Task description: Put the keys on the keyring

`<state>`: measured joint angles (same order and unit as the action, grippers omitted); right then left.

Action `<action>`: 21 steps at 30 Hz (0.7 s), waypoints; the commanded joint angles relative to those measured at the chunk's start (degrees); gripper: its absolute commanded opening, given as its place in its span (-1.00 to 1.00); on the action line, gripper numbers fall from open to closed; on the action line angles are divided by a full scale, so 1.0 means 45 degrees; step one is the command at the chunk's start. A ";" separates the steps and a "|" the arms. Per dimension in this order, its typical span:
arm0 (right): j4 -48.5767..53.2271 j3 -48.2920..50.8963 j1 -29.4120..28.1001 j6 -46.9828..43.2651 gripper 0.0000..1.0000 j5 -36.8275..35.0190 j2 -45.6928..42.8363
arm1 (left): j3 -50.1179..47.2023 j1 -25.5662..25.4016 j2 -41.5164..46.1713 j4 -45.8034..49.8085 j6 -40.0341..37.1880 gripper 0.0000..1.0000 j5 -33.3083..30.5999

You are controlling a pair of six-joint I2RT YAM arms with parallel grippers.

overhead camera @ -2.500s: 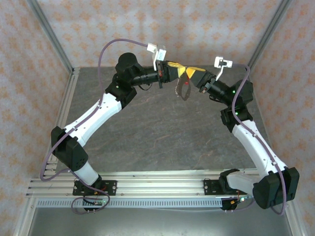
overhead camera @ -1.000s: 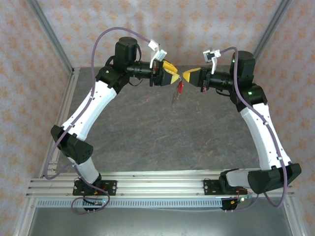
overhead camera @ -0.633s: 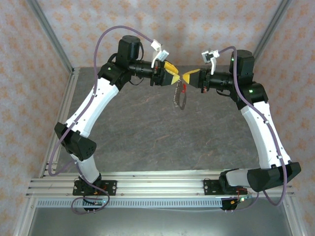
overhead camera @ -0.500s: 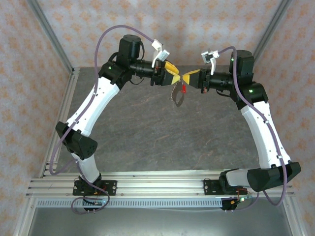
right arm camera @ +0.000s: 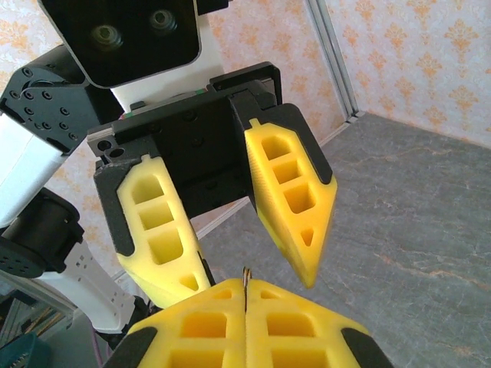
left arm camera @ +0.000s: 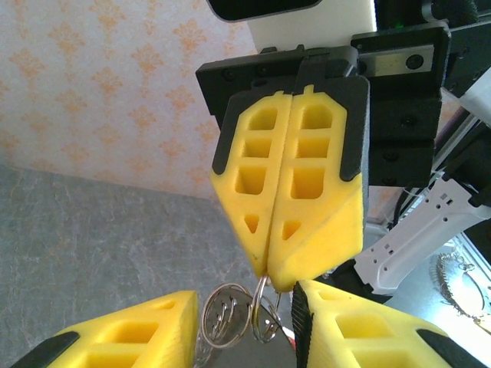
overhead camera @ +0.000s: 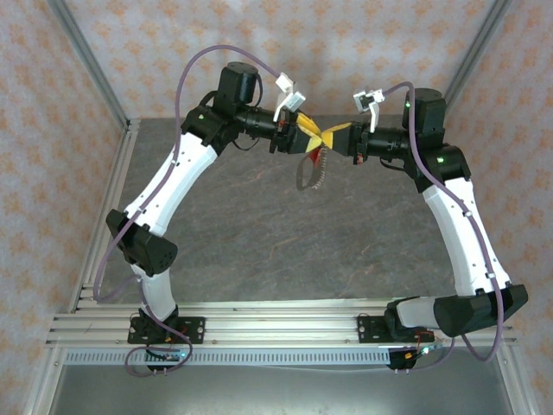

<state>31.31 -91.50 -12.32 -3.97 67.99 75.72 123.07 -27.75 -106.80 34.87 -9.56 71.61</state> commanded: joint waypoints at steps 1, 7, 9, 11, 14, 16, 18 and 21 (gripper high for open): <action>-0.0200 -0.0352 0.0057 -0.0300 -1.00 0.0419 0.0028 | 0.0576 -0.0104 -0.0195 0.0181 -0.0199 -0.28 0.0373; -0.0307 -0.0296 0.0055 -0.0228 -1.00 0.0467 0.0029 | 0.0887 -0.0323 -0.0453 0.0286 -0.0177 -0.62 0.0481; -0.0512 -0.0252 0.0051 -0.0055 -1.00 0.0430 0.0009 | 0.0970 -0.0410 -0.0507 0.0470 -0.0315 -0.74 0.0525; -0.0757 -0.0200 0.0057 0.0140 -1.00 0.0437 -0.0009 | 0.0997 -0.0489 -0.0518 0.0653 -0.0452 -0.87 0.0535; -0.1195 -0.0135 0.0053 0.0492 -1.00 0.0402 -0.0010 | 0.0992 -0.0593 -0.0520 0.0777 -0.0541 -1.00 0.0534; -0.1384 -0.0154 0.0043 0.0654 -1.00 0.0397 -0.0030 | 0.0918 -0.0647 -0.0514 0.0765 -0.0551 -1.00 0.0469; -0.1587 -0.0174 0.0049 0.0857 -1.00 0.0366 -0.0040 | 0.0795 -0.0696 -0.0521 0.0541 -0.0397 -1.00 0.0352; -0.2045 -0.0146 0.0068 0.1373 -0.94 -0.0200 -0.0159 | 0.0120 -0.0745 -0.0235 -0.0698 0.0271 -1.00 -0.0261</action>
<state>29.91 -91.48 -11.55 -0.91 67.51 75.81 125.43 -28.51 -108.25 35.77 -10.15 72.49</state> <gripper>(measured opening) 0.043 0.049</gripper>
